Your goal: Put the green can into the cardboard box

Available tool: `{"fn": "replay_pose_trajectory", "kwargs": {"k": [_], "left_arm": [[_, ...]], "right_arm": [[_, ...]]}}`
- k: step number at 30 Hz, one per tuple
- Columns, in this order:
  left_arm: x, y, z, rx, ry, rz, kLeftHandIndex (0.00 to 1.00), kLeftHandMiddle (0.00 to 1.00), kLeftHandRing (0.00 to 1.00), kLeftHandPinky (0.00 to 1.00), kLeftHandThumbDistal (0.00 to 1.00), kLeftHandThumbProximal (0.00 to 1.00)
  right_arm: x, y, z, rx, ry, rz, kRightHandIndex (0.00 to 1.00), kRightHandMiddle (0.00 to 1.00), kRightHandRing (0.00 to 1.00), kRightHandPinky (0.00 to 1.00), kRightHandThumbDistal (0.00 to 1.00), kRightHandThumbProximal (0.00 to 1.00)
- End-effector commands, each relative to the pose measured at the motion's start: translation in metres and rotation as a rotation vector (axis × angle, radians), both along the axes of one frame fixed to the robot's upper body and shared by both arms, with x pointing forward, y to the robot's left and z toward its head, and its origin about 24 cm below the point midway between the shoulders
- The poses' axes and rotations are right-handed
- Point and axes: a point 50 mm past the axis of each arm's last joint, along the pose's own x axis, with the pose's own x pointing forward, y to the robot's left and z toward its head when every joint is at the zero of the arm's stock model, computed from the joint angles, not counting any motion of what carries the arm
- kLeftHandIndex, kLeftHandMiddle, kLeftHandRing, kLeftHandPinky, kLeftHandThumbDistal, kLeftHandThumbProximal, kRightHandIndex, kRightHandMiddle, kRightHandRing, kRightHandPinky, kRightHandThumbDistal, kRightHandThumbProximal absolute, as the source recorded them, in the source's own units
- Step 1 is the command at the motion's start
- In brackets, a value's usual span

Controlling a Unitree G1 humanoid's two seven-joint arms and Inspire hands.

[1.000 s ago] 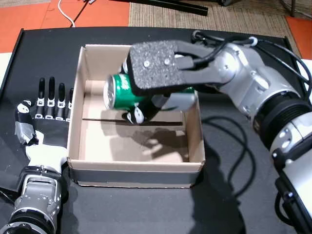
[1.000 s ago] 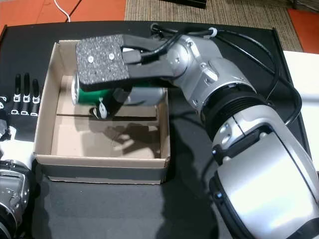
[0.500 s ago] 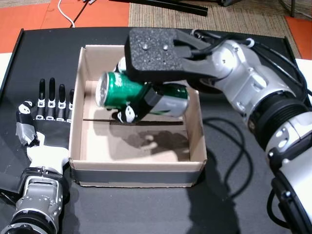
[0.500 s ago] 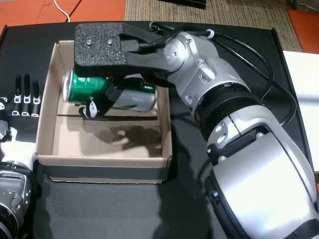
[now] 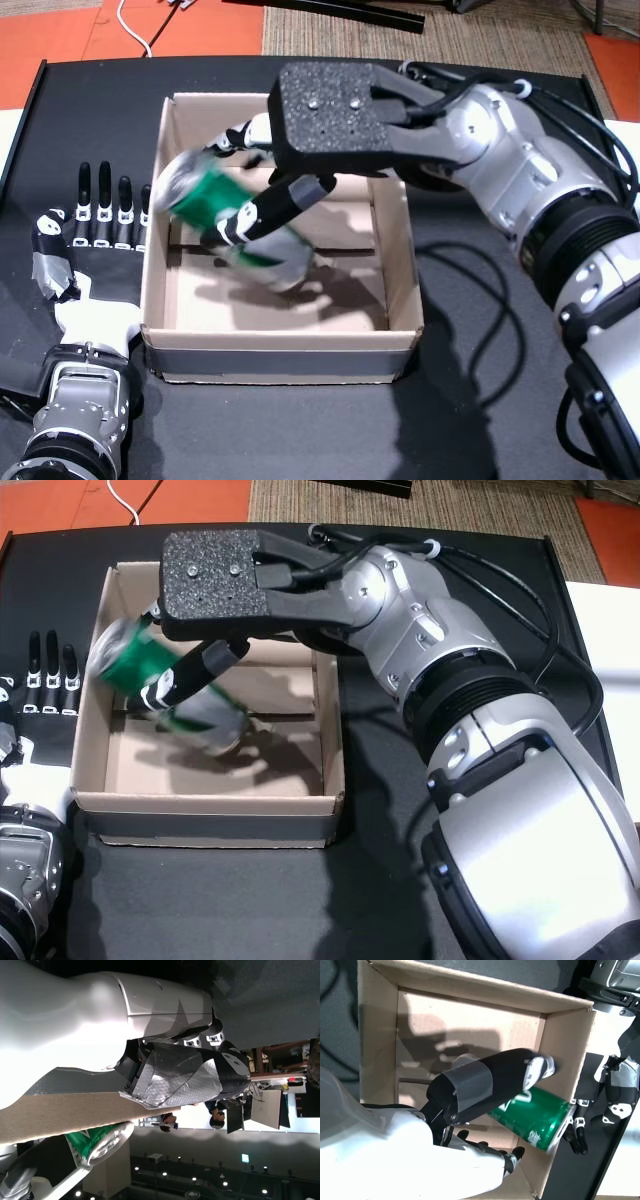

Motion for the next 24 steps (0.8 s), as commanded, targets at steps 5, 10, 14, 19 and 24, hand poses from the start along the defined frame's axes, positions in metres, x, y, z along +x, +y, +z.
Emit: {"fn": "replay_pose_trajectory", "kwargs": {"k": [5,10,14,19,24], "left_arm": [[-0.010,-0.006,-0.014,-0.020,0.067,-0.013,0.39,0.42,0.55,0.66,0.00,0.76],[-0.009,-0.005,-0.013,-0.023,0.070,-0.009,0.39,0.43,0.53,0.65,0.00,0.76],[-0.010,-0.003,-0.014,-0.015,0.060,-0.012,0.40,0.43,0.55,0.66,0.00,0.78],[-0.010,-0.002,-0.015,0.001,0.070,-0.011,0.42,0.43,0.55,0.67,0.00,0.77],[-0.010,-0.002,-0.015,-0.010,0.075,-0.009,0.42,0.45,0.57,0.69,0.00,0.77]], "right_arm": [[0.005,-0.002,0.016,0.061,-0.032,-0.030,0.95,1.00,1.00,1.00,1.00,0.59],[0.006,-0.002,0.018,0.091,-0.076,-0.048,0.91,1.00,1.00,1.00,1.00,0.57],[0.007,-0.003,0.023,0.175,-0.185,-0.065,0.86,1.00,1.00,1.00,1.00,0.50],[0.001,-0.009,0.046,0.305,-0.762,-0.055,1.00,1.00,1.00,1.00,1.00,0.55],[-0.004,-0.027,0.084,0.410,-1.147,-0.052,1.00,1.00,1.00,1.00,1.00,0.50]]}}
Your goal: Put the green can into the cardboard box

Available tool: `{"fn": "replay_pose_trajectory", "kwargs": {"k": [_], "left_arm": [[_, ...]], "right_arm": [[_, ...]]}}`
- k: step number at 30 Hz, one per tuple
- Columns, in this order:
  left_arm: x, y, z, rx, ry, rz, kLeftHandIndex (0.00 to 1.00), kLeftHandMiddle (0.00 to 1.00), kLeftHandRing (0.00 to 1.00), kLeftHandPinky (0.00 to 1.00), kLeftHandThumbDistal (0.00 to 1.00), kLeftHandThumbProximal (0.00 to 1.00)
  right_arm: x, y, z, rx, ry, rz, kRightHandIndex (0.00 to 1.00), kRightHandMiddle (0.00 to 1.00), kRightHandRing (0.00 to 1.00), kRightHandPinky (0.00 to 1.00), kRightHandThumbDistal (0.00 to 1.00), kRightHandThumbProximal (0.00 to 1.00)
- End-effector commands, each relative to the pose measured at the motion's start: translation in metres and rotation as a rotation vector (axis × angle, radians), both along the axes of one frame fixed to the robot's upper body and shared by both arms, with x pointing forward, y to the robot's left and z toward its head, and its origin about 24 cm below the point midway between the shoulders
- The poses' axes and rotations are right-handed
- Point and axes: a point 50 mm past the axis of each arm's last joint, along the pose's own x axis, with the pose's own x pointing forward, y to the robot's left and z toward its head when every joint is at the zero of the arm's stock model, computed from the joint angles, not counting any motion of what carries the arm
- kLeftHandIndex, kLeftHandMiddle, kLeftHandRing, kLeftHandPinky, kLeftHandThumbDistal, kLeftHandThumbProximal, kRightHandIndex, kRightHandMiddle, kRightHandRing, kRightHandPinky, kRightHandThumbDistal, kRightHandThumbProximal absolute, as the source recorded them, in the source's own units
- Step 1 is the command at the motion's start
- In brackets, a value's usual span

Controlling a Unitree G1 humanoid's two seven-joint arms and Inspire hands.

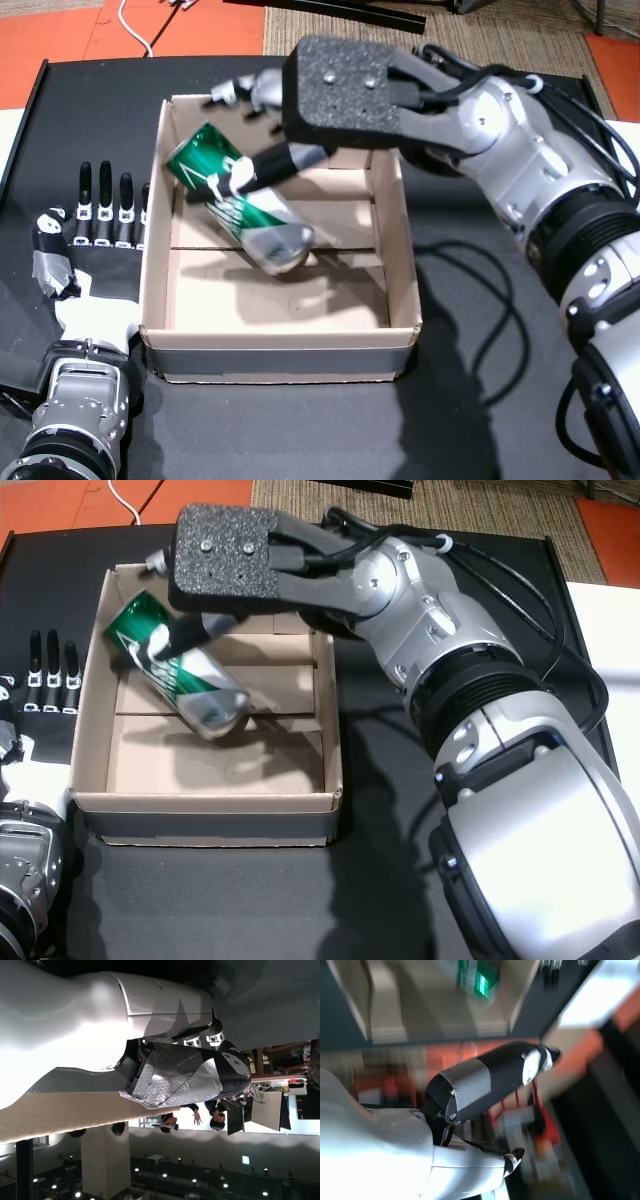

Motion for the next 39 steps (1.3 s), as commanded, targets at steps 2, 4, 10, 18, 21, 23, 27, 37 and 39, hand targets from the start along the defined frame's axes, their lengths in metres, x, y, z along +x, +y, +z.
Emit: {"fn": "replay_pose_trajectory", "kwargs": {"k": [2,4,10,18,21,23,27,37,39], "left_arm": [[-0.013,-0.002,-0.019,-0.006,0.085,-0.010,0.44,0.46,0.59,0.72,0.00,0.77],[-0.014,-0.002,-0.019,-0.008,0.084,-0.012,0.44,0.47,0.62,0.72,0.00,0.77],[-0.014,0.000,-0.019,0.007,0.093,-0.019,0.42,0.45,0.57,0.68,0.00,0.79],[-0.015,0.001,-0.019,0.009,0.083,-0.028,0.45,0.46,0.58,0.69,0.00,0.80],[-0.016,0.003,-0.020,0.018,0.094,-0.025,0.44,0.45,0.56,0.67,0.00,0.80],[-0.016,0.004,-0.021,0.016,0.092,-0.020,0.44,0.45,0.56,0.68,0.00,0.78],[-0.018,0.008,-0.022,-0.003,0.087,-0.008,0.42,0.45,0.55,0.67,0.00,0.71],[-0.020,0.013,-0.024,0.012,0.108,-0.009,0.44,0.48,0.61,0.74,0.00,0.82],[-0.021,0.014,-0.024,0.015,0.109,-0.004,0.44,0.47,0.59,0.71,0.01,0.80]], "right_arm": [[-0.008,-0.023,0.038,0.091,-0.323,0.015,1.00,1.00,1.00,1.00,1.00,0.47],[-0.012,-0.035,0.053,0.141,-0.439,0.008,1.00,1.00,1.00,1.00,1.00,0.52],[-0.028,-0.075,0.075,0.217,-0.787,-0.065,1.00,1.00,1.00,1.00,1.00,0.47],[-0.064,-0.148,0.058,0.281,-1.029,-0.250,1.00,1.00,1.00,1.00,1.00,0.65],[-0.092,-0.181,0.041,0.263,-1.037,-0.309,1.00,1.00,1.00,1.00,0.96,0.61],[-0.115,-0.199,0.027,0.272,-1.009,-0.344,0.99,1.00,1.00,1.00,0.94,0.62],[-0.175,-0.227,-0.004,0.371,-0.793,-0.286,0.99,1.00,1.00,1.00,1.00,0.51],[-0.296,-0.268,-0.072,0.502,-0.179,-0.241,0.91,0.97,1.00,1.00,0.97,0.50],[-0.314,-0.272,-0.089,0.564,-0.086,-0.287,0.86,0.95,0.99,1.00,1.00,0.57]]}}
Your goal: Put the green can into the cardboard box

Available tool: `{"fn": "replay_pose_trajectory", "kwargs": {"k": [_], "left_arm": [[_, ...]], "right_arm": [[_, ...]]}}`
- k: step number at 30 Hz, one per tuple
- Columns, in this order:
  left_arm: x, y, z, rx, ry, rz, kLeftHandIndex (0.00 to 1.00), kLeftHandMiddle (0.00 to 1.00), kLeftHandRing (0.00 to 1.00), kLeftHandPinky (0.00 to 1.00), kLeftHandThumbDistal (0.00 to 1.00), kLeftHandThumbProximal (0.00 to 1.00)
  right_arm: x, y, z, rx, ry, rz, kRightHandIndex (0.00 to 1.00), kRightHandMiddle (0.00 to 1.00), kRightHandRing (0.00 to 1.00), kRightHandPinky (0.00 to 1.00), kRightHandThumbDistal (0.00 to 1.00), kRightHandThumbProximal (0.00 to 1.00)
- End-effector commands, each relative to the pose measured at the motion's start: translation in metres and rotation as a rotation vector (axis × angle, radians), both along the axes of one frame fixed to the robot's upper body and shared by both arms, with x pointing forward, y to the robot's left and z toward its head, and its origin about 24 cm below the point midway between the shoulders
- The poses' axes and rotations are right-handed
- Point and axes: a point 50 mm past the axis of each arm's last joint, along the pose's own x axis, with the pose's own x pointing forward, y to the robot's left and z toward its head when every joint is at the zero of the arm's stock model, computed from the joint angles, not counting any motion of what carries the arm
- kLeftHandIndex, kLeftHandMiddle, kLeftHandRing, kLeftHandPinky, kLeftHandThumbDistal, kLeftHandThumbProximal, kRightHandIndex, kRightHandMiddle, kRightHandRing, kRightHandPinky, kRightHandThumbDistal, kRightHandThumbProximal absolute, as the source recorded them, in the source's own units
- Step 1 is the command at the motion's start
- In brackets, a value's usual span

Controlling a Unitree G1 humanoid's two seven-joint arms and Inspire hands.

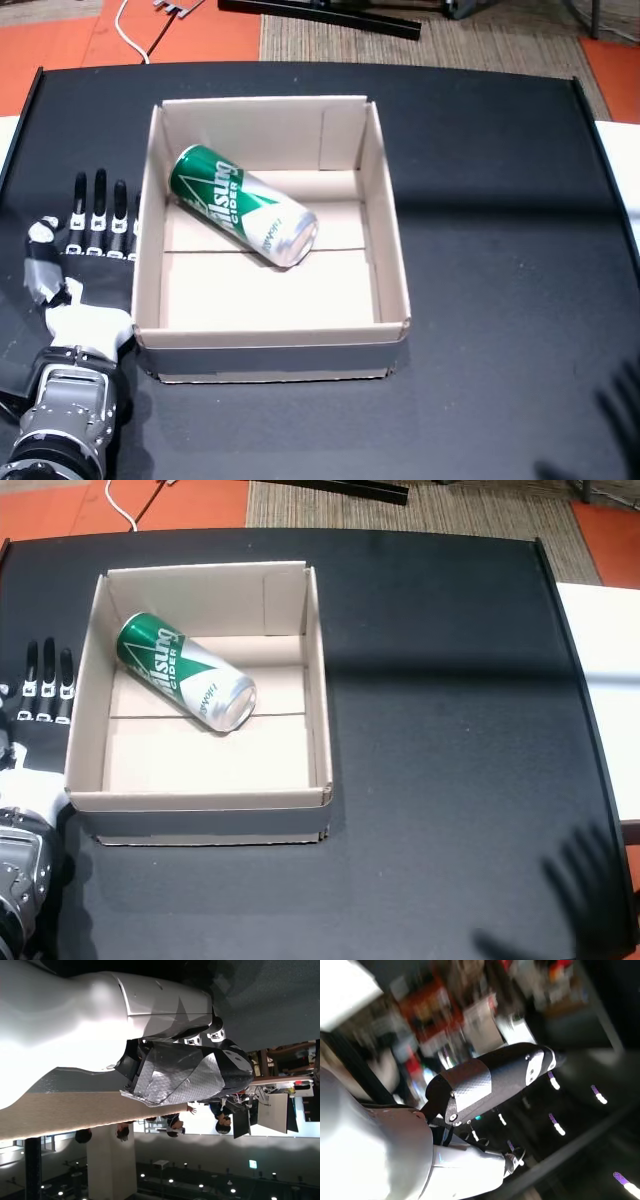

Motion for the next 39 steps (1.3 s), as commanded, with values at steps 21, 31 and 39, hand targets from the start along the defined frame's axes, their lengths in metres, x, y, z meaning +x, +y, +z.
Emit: {"fn": "replay_pose_trajectory", "kwargs": {"k": [21,31,39], "left_arm": [[-0.006,0.003,-0.008,0.012,0.069,-0.002,0.46,0.48,0.59,0.75,0.00,0.81],[-0.007,0.004,-0.010,0.020,0.073,-0.005,0.43,0.46,0.57,0.71,0.00,0.78],[-0.010,0.006,-0.012,0.042,0.089,-0.017,0.43,0.45,0.56,0.69,0.00,0.80]], "right_arm": [[-0.057,0.066,-0.204,0.432,0.633,-0.557,0.69,0.87,0.97,1.00,1.00,0.54],[-0.058,0.077,-0.209,0.180,0.506,-0.589,0.63,0.82,0.97,1.00,1.00,0.54],[-0.056,0.081,-0.209,0.190,0.483,-0.593,0.60,0.81,0.95,1.00,0.99,0.54]]}}
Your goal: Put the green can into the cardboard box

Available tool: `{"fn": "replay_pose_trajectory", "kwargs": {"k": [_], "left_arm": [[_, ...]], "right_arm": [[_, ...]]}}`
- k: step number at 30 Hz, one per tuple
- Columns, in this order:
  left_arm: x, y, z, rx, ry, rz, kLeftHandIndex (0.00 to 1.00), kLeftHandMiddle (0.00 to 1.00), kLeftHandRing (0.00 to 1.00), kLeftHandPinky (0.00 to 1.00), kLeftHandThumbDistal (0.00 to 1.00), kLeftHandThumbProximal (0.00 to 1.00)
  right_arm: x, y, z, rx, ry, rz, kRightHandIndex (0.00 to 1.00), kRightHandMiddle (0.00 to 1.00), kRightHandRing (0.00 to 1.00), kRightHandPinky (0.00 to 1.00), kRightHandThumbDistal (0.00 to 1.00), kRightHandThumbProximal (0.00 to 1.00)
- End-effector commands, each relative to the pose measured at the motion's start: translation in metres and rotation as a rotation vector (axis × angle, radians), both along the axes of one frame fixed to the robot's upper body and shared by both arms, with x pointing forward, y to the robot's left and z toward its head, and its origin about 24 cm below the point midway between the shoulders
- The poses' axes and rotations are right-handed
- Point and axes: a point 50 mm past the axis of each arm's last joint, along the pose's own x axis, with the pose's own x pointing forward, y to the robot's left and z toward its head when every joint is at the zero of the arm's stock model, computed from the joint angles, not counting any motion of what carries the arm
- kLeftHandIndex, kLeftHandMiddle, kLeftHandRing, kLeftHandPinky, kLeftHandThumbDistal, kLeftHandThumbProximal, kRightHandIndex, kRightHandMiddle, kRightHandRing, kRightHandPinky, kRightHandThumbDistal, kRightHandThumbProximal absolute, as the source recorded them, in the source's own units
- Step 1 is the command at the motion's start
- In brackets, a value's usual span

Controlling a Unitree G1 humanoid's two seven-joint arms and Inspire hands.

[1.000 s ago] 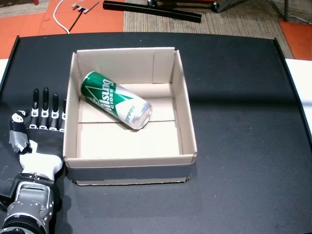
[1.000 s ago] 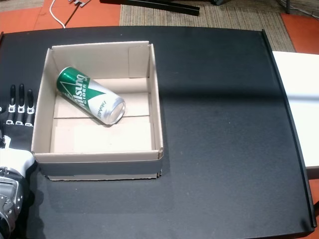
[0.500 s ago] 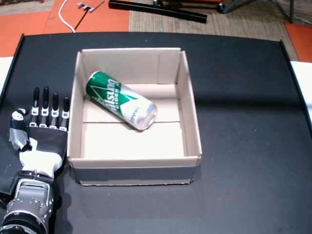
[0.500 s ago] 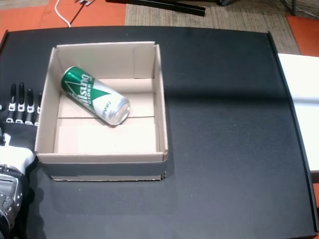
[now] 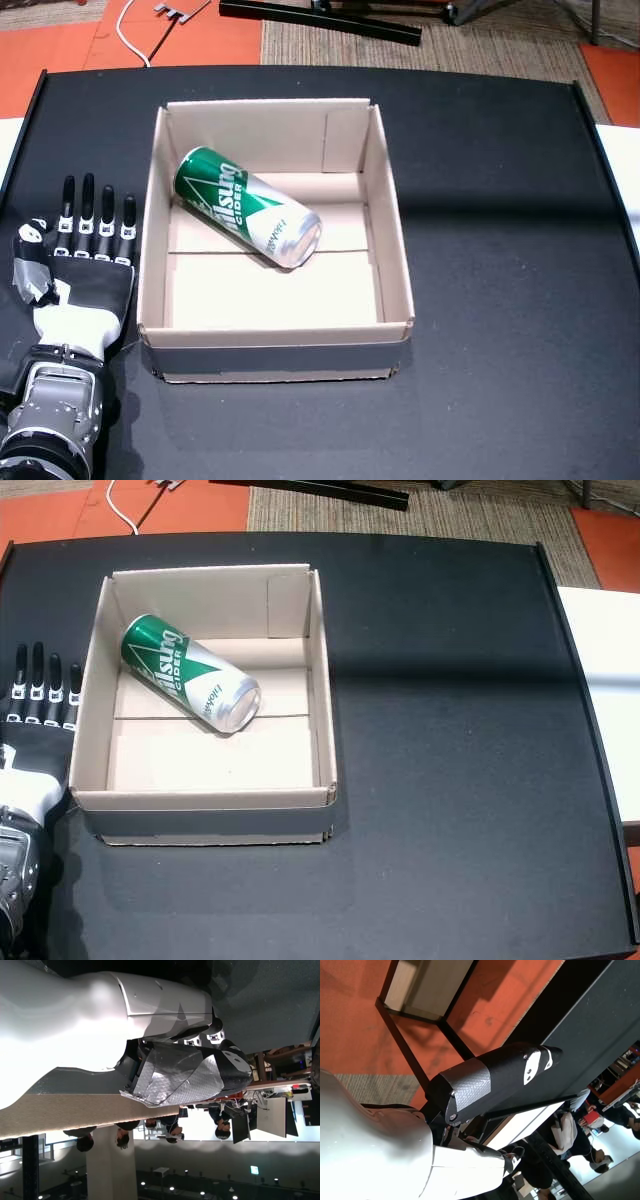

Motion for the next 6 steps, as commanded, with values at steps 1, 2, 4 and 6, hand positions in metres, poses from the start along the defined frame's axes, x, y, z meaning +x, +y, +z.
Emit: {"fn": "replay_pose_trajectory", "kwargs": {"k": [1,2,4,6], "left_arm": [[-0.0124,0.0008,-0.0157,0.008,0.068,-0.009,0.43,0.45,0.56,0.69,0.00,0.78],[-0.0125,0.0008,-0.0158,0.005,0.069,-0.009,0.43,0.45,0.56,0.69,0.00,0.77],[-0.0122,0.0011,-0.0157,0.002,0.072,-0.008,0.44,0.46,0.57,0.72,0.00,0.78],[-0.0123,0.0014,-0.0157,0.003,0.075,-0.006,0.45,0.46,0.58,0.73,0.00,0.79]], "right_arm": [[-0.0074,-0.0034,0.0019,-0.011,-0.033,-0.067,0.60,0.81,0.95,1.00,0.99,0.53],[-0.0077,-0.0029,0.0018,-0.010,-0.032,-0.067,0.60,0.81,0.95,1.00,0.99,0.54],[-0.0089,-0.0021,0.0015,-0.007,-0.030,-0.070,0.59,0.80,0.94,1.00,1.00,0.53],[-0.0098,-0.0016,0.0016,0.002,-0.031,-0.070,0.59,0.80,0.95,1.00,1.00,0.52]]}}
